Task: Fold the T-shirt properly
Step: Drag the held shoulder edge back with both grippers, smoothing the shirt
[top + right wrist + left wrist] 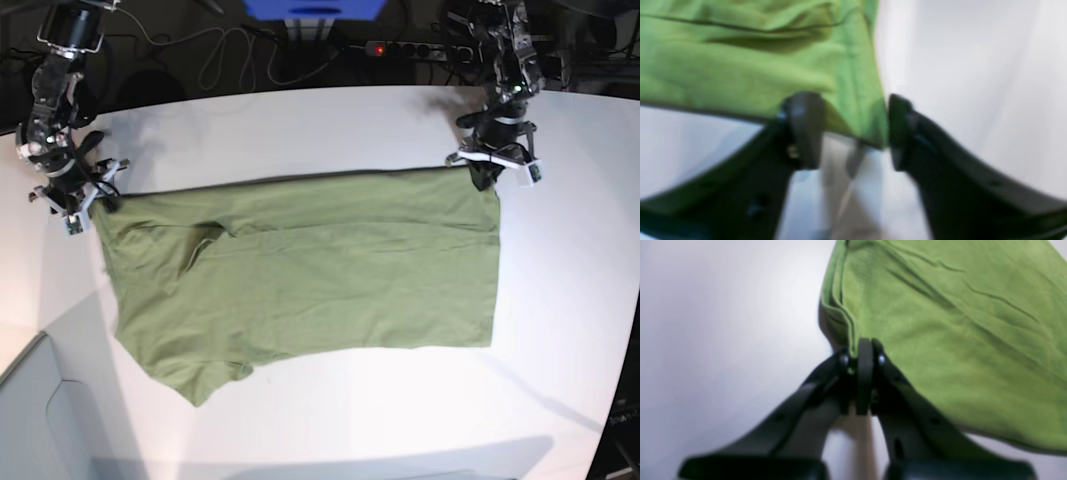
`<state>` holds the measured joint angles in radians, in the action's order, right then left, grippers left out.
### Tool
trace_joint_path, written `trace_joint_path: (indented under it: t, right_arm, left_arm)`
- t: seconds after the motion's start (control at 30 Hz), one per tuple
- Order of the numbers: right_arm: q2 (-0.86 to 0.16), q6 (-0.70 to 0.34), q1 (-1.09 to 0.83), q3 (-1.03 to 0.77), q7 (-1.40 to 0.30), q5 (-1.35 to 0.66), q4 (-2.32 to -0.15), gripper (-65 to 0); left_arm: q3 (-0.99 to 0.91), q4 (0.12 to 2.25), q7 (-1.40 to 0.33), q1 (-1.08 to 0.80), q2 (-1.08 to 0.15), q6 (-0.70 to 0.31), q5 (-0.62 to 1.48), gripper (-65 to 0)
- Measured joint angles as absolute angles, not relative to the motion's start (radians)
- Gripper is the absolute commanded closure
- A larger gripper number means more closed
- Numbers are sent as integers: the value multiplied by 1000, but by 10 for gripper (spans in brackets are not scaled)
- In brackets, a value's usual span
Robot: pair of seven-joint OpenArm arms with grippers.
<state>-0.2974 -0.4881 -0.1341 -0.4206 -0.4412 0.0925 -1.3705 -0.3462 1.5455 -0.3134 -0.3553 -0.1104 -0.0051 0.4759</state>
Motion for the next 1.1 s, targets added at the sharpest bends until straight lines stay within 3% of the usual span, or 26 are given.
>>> trace_joint_path:
  t: [0.13,0.6,1.1]
  right_arm:
    - [-297,-535,-134,-421,-441,89,-1370,-4]
    - [-333,-633,-162,-482,-464,101,-1385,-1]
    - [-294,-687,-392,-539,-517,147,-1654,-1]
  left_arm:
    - [-346,1547,-310,-366,-110,-7,476,0]
    - [-346,1635,-358,-438,-105,-2,467,0]
    - [-345,1784,-371,-594,-76,7,464,0]
